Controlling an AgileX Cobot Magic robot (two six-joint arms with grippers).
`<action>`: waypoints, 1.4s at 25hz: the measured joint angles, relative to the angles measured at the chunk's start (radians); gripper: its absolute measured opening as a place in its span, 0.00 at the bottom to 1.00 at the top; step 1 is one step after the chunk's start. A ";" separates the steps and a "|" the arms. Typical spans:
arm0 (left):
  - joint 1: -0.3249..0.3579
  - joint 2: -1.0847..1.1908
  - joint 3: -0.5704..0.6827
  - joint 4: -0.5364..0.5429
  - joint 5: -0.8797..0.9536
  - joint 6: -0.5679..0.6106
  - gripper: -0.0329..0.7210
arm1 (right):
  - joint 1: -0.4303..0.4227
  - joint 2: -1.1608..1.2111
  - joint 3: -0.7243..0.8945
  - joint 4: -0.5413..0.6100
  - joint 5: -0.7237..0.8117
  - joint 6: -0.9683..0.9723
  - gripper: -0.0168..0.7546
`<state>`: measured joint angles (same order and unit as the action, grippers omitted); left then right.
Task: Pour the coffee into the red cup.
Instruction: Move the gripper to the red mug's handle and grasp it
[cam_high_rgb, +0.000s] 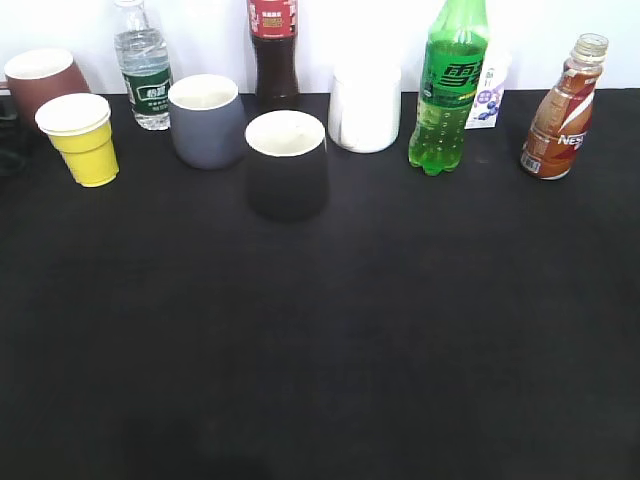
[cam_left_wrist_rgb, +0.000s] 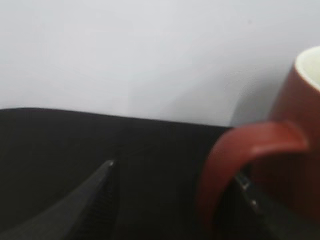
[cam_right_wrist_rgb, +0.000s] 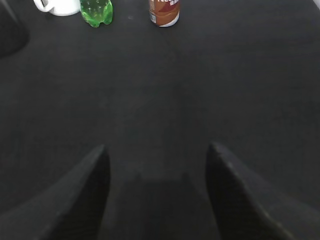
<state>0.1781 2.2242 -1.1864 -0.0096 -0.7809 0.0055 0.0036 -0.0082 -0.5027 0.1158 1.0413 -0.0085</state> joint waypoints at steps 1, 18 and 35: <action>0.001 0.013 -0.016 0.015 0.001 0.000 0.64 | 0.000 0.000 0.000 0.000 0.000 0.000 0.64; 0.023 0.084 -0.159 0.275 0.062 -0.118 0.57 | 0.000 0.000 0.002 -0.002 0.000 0.000 0.64; 0.070 0.131 -0.288 0.513 0.126 -0.295 0.22 | 0.000 0.000 0.002 -0.003 0.000 0.000 0.64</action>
<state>0.2485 2.3555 -1.4747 0.5034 -0.6547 -0.2898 0.0036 -0.0082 -0.5008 0.1129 1.0415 -0.0085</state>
